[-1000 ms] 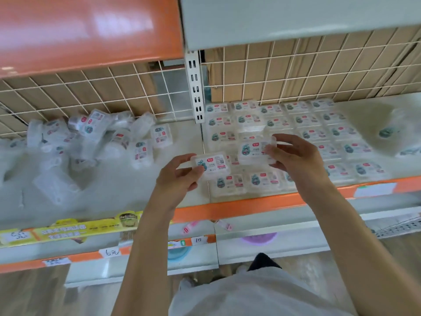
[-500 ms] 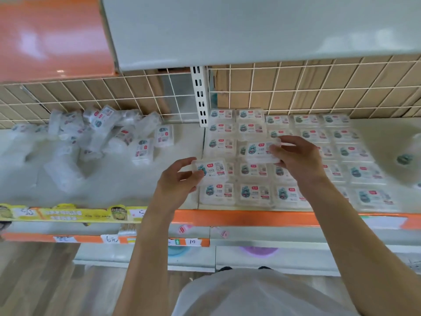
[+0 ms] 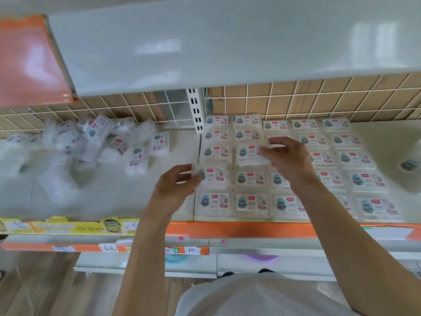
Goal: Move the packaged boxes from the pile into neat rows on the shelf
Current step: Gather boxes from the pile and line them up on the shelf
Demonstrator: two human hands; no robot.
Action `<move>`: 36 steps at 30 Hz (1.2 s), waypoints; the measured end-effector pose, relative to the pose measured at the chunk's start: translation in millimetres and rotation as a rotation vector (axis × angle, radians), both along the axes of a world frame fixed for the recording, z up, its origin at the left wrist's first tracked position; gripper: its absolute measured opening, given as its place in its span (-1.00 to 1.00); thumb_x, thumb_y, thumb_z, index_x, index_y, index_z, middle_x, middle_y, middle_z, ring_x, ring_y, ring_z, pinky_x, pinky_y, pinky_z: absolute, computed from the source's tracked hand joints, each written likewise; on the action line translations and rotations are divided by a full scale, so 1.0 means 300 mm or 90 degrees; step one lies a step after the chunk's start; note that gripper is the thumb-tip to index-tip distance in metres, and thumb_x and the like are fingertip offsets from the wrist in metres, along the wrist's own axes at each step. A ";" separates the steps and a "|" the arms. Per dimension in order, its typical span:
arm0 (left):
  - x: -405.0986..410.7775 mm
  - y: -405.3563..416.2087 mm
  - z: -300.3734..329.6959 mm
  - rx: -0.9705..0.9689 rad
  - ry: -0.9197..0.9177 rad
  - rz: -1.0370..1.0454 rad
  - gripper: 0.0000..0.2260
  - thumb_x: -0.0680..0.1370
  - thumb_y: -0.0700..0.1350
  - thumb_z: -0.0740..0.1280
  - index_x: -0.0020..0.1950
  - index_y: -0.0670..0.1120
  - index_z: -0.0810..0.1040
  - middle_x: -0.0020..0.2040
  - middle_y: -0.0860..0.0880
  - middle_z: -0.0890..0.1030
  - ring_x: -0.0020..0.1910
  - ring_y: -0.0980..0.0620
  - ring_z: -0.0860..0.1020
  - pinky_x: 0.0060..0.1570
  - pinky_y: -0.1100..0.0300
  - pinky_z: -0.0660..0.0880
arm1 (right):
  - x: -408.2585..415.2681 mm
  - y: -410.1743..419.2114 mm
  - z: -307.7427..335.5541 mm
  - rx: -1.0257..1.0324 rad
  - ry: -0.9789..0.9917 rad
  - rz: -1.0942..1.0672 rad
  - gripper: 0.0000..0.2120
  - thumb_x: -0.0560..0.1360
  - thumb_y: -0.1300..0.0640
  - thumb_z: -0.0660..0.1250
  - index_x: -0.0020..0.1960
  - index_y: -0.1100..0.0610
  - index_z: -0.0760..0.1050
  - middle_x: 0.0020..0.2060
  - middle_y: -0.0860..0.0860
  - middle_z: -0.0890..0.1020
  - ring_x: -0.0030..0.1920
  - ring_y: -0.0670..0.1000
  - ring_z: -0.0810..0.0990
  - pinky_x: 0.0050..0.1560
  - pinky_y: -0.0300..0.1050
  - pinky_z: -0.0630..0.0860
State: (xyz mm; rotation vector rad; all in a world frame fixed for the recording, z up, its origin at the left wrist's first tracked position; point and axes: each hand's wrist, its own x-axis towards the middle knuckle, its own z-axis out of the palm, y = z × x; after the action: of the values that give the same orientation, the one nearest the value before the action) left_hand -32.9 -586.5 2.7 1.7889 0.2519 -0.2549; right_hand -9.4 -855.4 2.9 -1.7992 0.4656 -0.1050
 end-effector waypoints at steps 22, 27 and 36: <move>0.032 -0.003 -0.023 0.028 0.001 -0.049 -0.83 0.55 -0.11 0.43 0.10 0.12 0.66 -0.03 0.17 0.73 -0.03 0.24 0.67 0.04 0.24 0.57 | -0.022 0.012 -0.027 -0.135 -0.036 0.011 -0.68 0.48 0.01 0.47 0.21 0.07 0.60 -0.16 -0.08 0.66 -0.26 -0.16 0.59 -0.45 -0.40 0.45; 0.048 -0.011 -0.023 0.036 -0.005 -0.043 -0.79 0.55 -0.12 0.43 0.17 0.06 0.66 -0.01 0.15 0.72 -0.03 0.23 0.67 -0.08 0.34 0.56 | -0.073 0.021 -0.039 -0.119 -0.057 0.020 -0.74 0.49 0.05 0.46 0.16 0.07 0.62 -0.16 -0.04 0.68 -0.23 -0.08 0.62 -0.25 -0.24 0.56; 0.055 -0.034 -0.029 0.045 -0.009 -0.029 -0.77 0.55 -0.12 0.43 0.20 0.02 0.66 -0.03 0.15 0.72 -0.11 0.29 0.66 -0.14 0.40 0.54 | -0.133 0.069 0.012 -0.151 -0.085 0.042 -0.82 0.53 0.07 0.41 0.13 0.02 0.61 -0.14 -0.09 0.67 -0.19 -0.20 0.62 -0.23 -0.46 0.48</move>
State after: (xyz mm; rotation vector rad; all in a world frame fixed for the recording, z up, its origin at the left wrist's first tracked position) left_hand -16.5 -596.6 -5.9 1.8666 0.2125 -0.2691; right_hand -49.3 -834.7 6.4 -2.0228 0.3077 -0.2420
